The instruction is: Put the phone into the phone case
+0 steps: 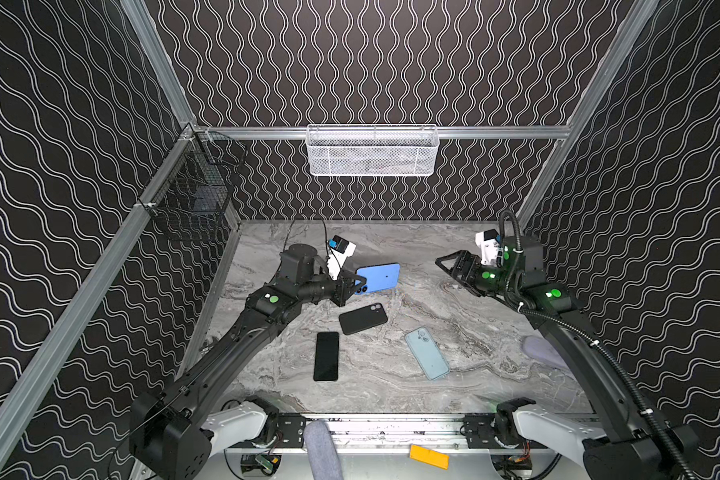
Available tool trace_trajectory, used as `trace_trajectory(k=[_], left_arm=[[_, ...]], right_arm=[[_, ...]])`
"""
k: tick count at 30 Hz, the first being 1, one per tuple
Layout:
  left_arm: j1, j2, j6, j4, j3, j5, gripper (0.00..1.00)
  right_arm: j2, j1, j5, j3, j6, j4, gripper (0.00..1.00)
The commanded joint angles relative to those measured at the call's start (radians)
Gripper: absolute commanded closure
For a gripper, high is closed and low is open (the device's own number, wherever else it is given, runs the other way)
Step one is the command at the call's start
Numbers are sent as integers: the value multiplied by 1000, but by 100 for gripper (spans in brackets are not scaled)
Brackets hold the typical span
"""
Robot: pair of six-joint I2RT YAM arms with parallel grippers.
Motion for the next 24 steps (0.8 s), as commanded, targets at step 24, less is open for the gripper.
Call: trace_trajectory(k=[24], left_arm=[[-288,-126,1154,505,-223,-355,100]], right_arm=[[49,-21,-284,-20,202,15,14]])
